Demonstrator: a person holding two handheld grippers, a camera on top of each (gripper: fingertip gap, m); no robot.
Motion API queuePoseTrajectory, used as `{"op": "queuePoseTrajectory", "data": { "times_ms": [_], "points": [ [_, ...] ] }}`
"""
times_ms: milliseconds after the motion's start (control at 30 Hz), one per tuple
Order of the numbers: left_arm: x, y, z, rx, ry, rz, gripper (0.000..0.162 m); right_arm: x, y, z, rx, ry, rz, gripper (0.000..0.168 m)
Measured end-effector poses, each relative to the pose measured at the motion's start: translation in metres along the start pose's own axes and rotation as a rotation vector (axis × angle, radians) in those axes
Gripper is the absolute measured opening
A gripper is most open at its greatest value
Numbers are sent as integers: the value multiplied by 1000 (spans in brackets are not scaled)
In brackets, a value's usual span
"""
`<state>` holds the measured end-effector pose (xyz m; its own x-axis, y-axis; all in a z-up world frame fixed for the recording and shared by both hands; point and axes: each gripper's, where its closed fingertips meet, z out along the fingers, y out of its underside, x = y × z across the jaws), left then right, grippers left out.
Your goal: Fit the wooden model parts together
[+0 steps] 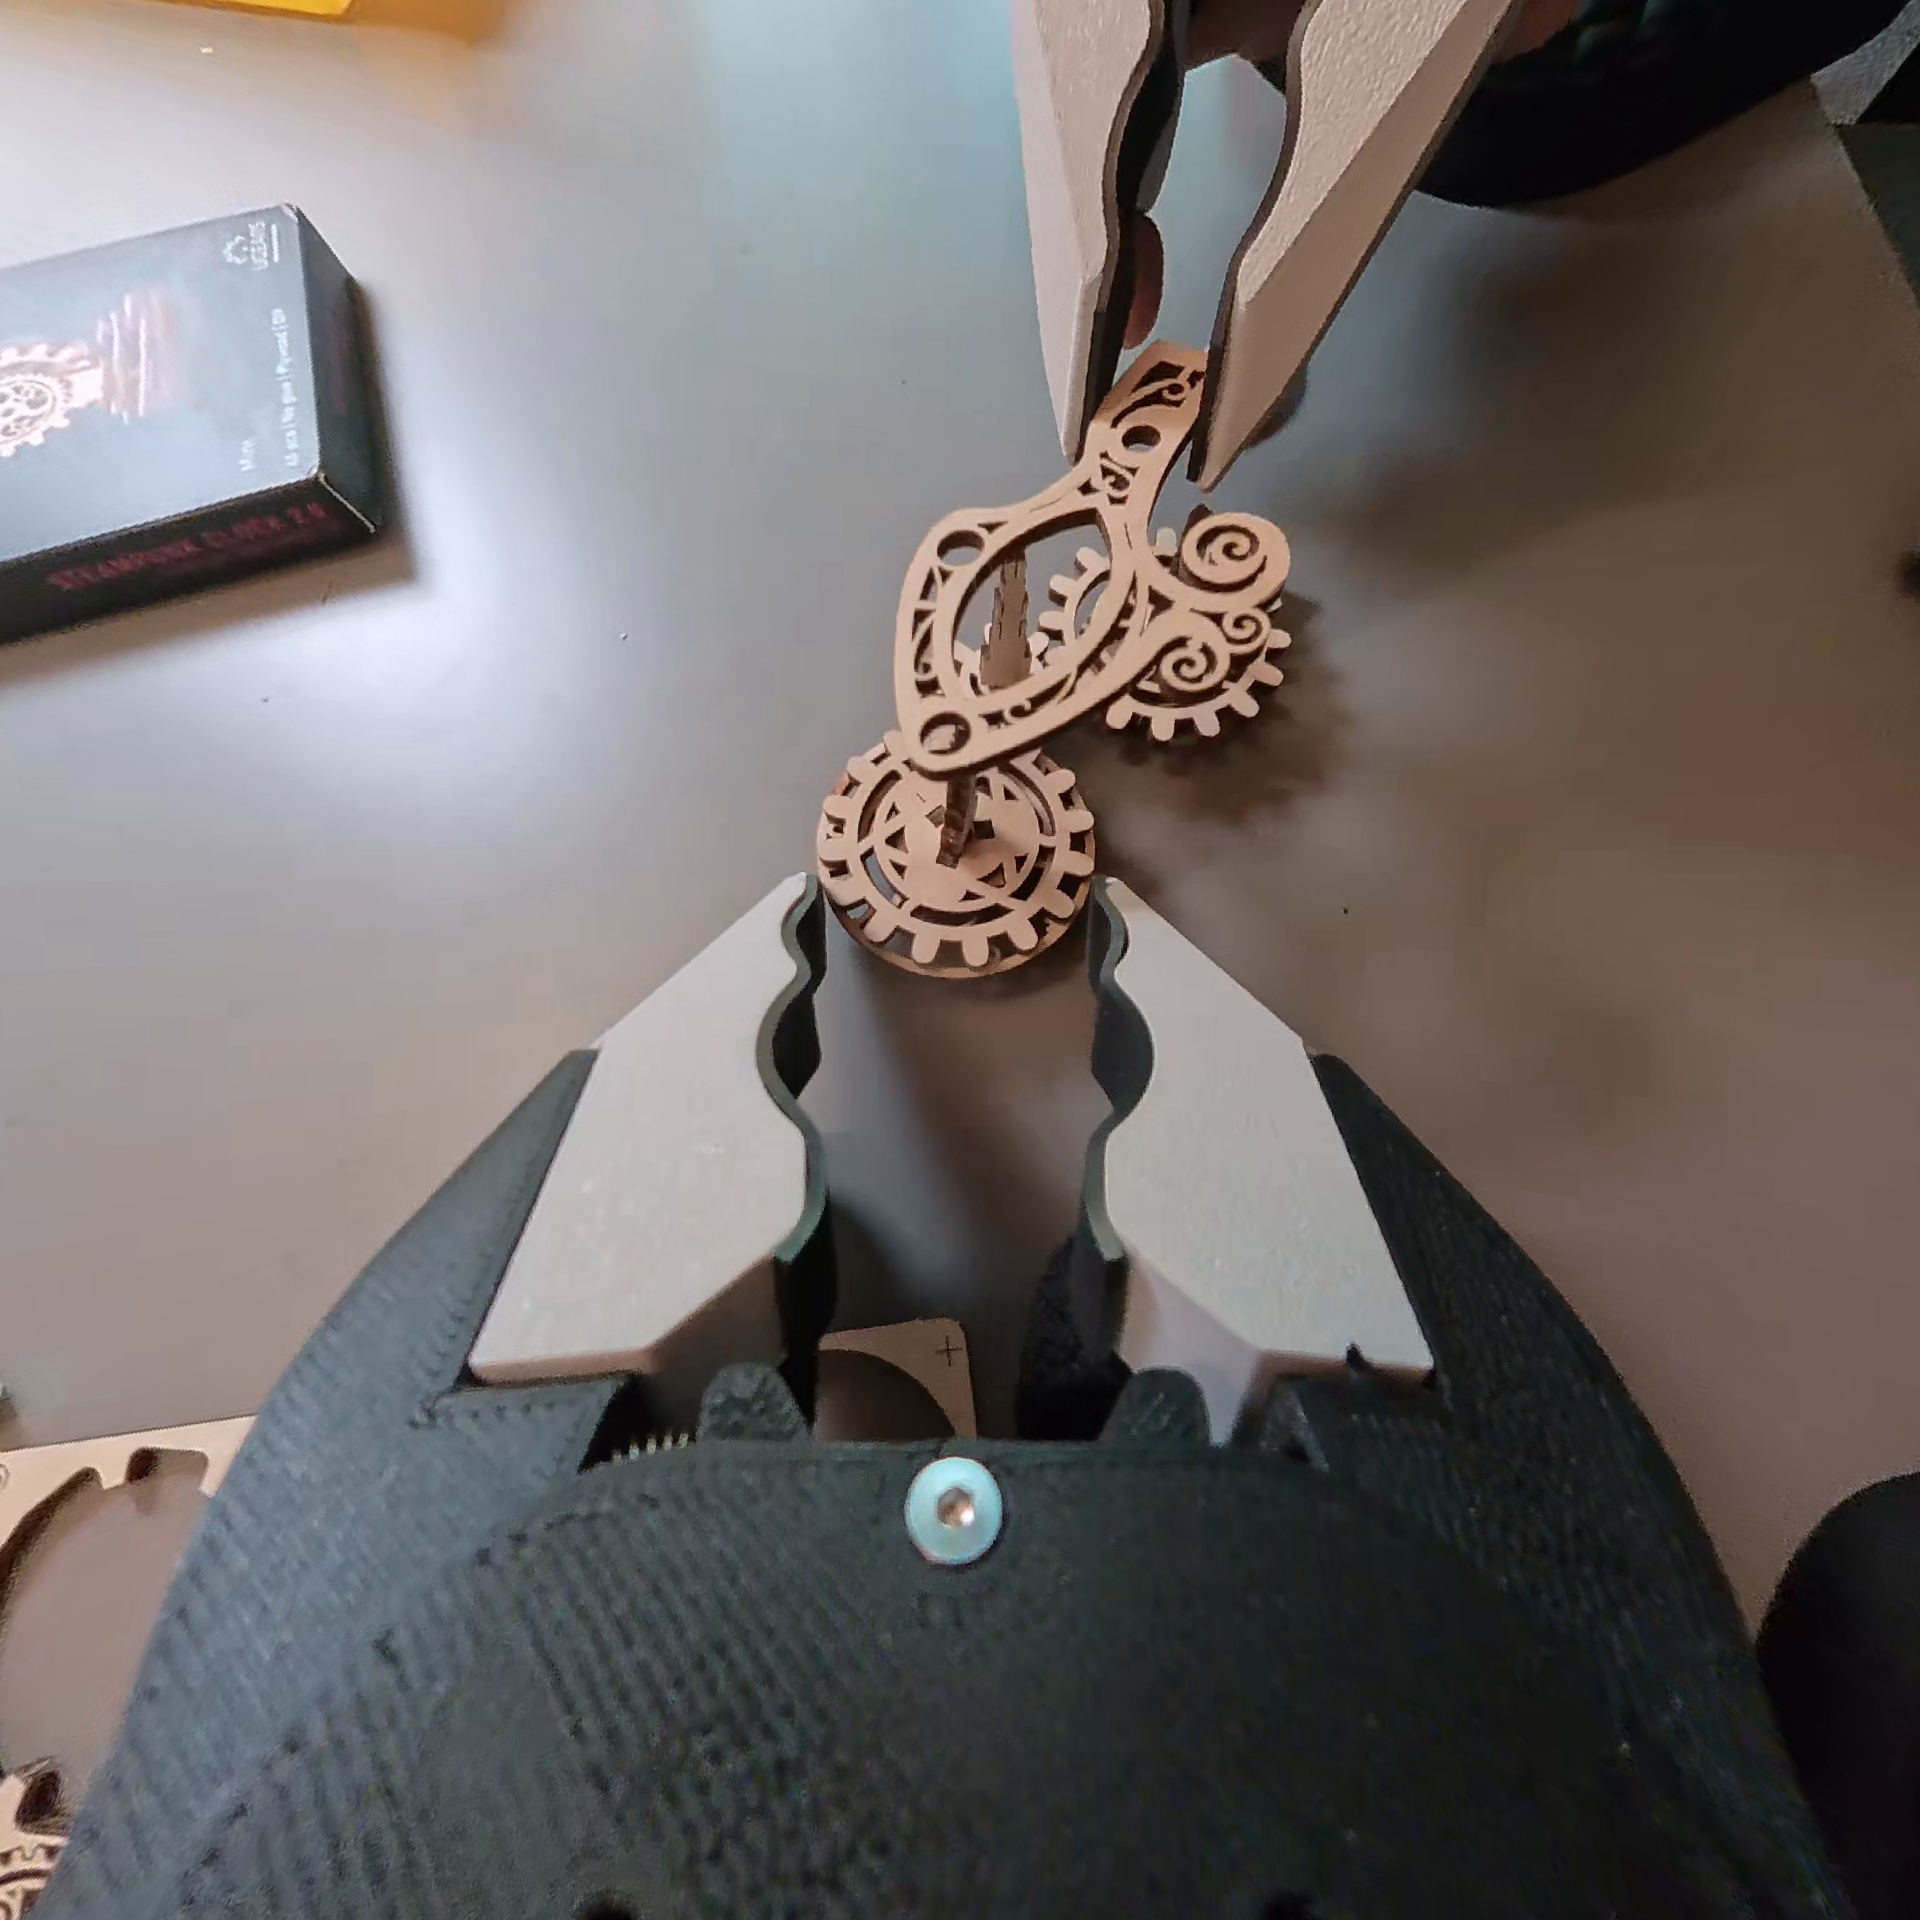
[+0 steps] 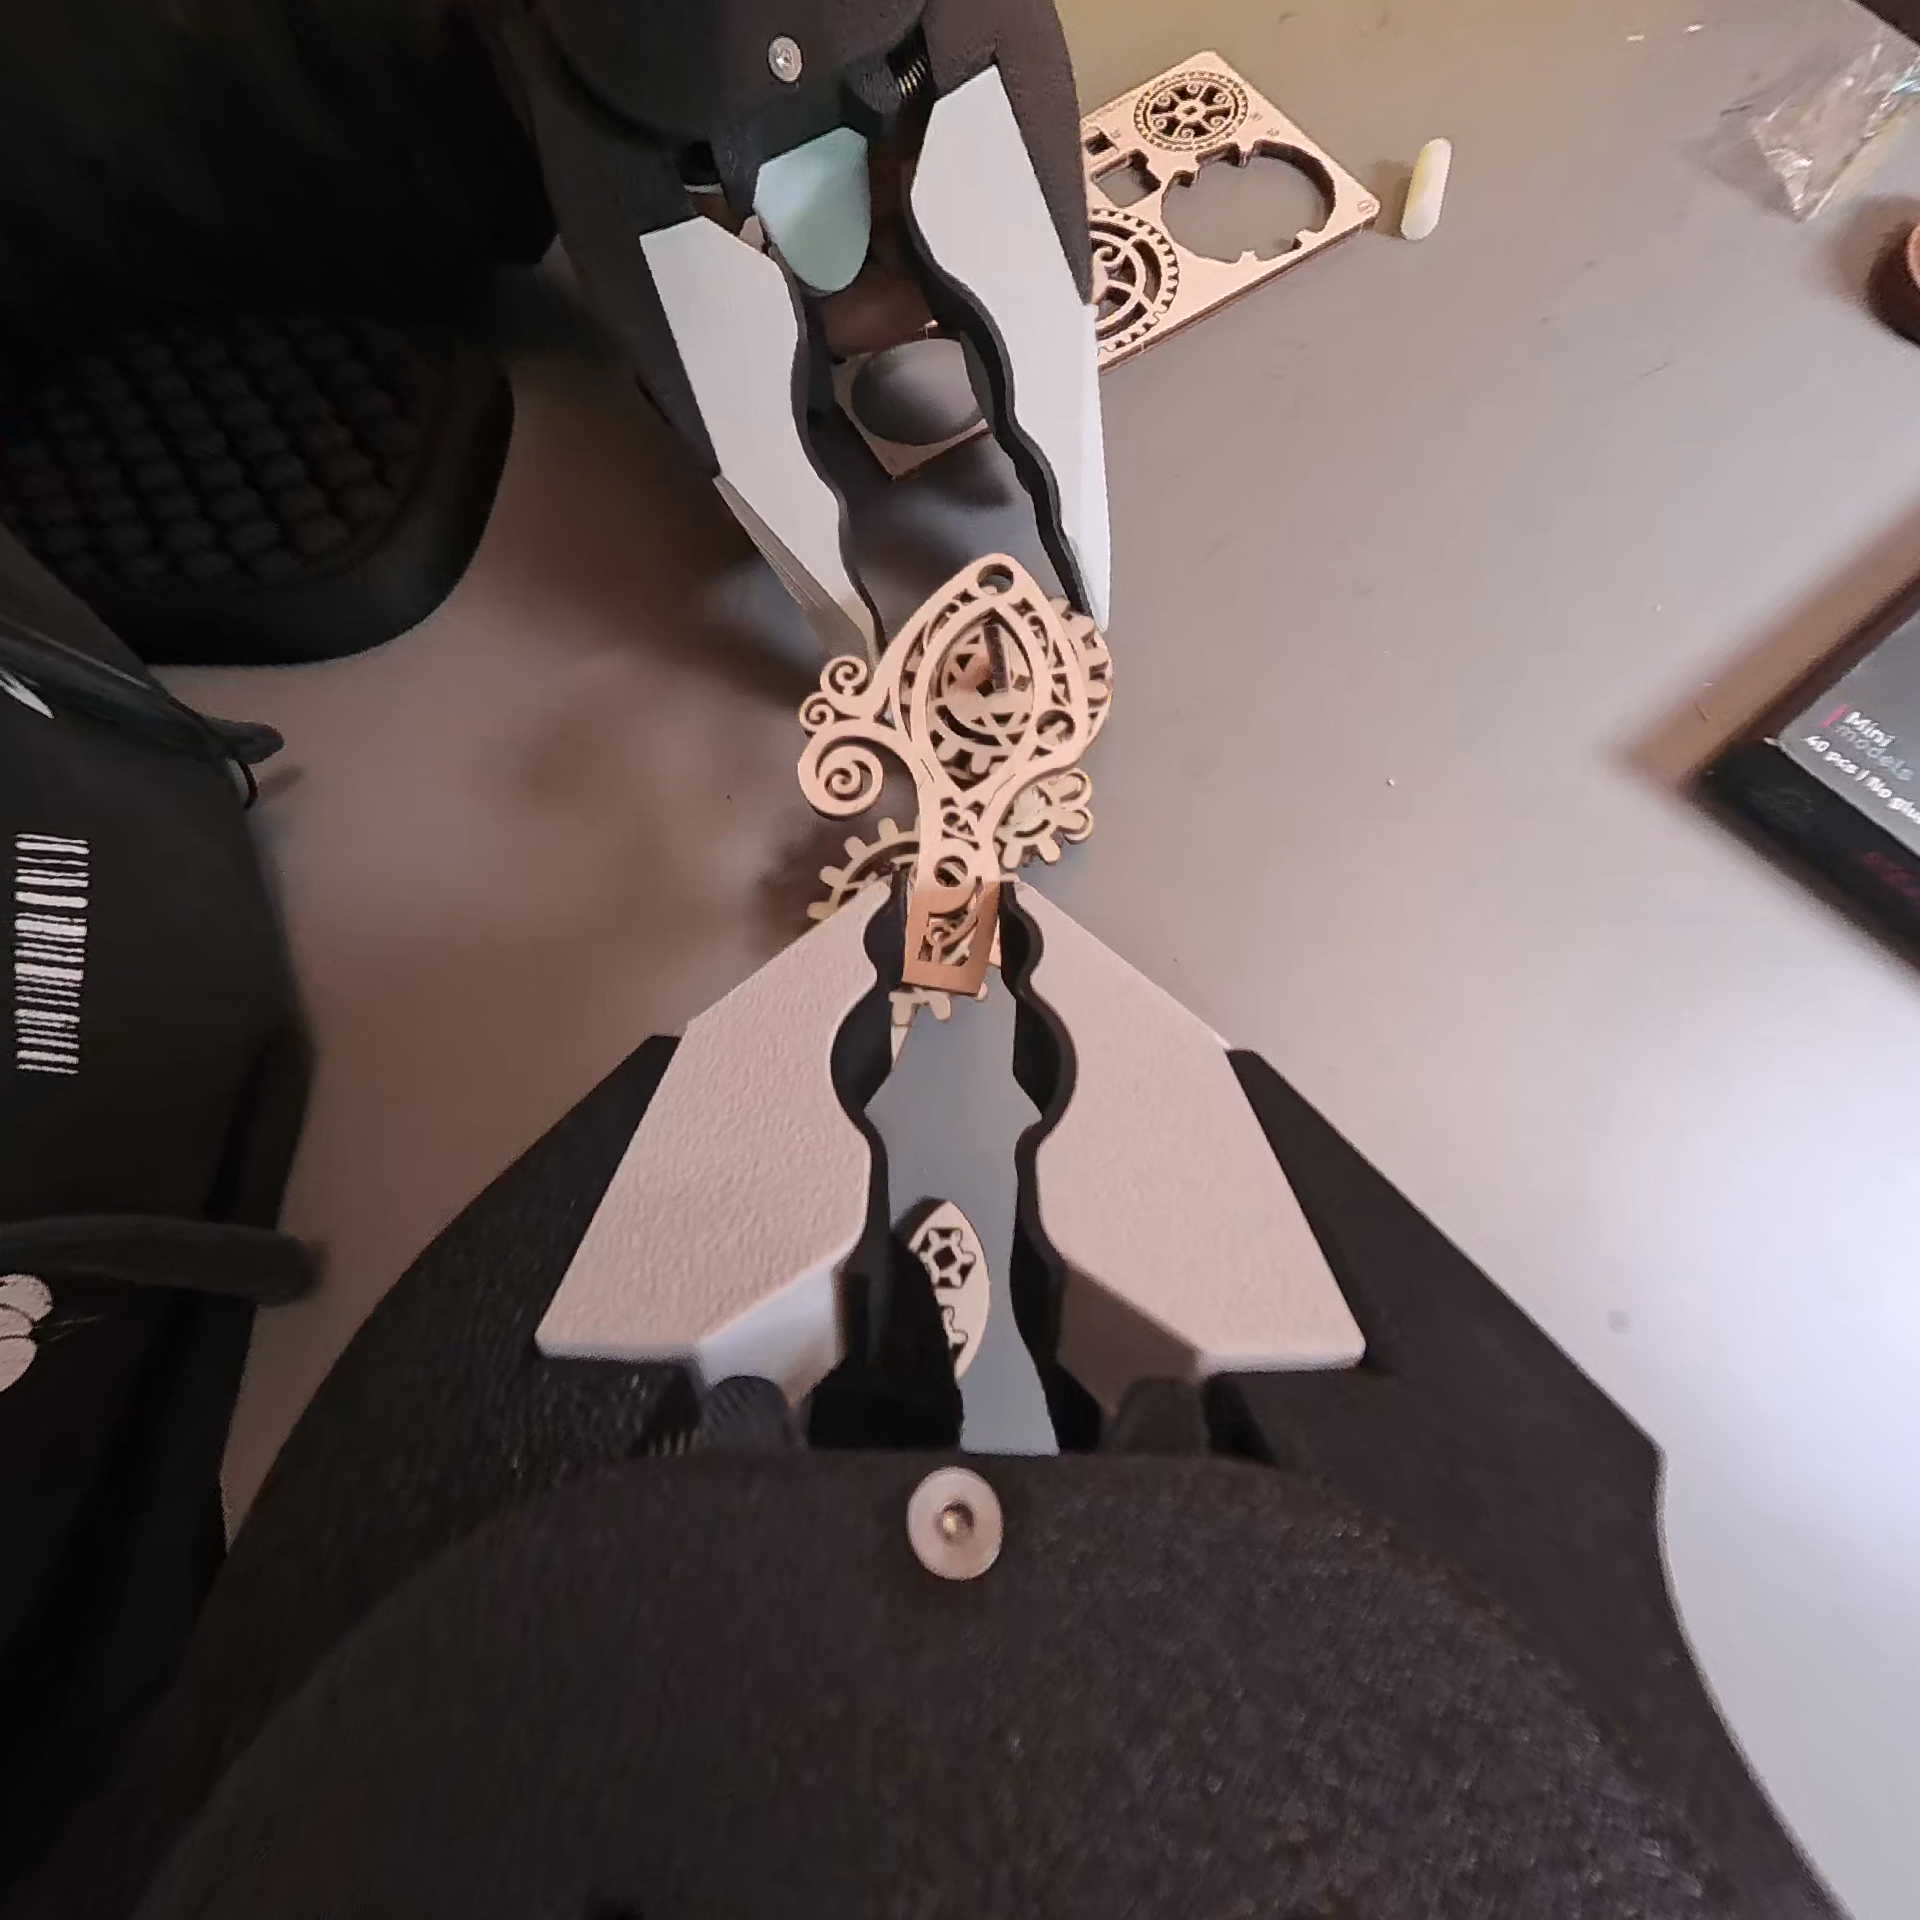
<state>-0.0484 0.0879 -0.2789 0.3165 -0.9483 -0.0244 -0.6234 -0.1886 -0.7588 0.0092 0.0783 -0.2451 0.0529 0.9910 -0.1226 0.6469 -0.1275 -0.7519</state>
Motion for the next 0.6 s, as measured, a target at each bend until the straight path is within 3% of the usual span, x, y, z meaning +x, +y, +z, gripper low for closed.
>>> {"op": "queuePoseTrajectory", "data": {
  "times_ms": [600],
  "points": [
    [0,0,1,-4,-5,-18,49,2,5,0,-78,-27,-46,16]
  ]
}}
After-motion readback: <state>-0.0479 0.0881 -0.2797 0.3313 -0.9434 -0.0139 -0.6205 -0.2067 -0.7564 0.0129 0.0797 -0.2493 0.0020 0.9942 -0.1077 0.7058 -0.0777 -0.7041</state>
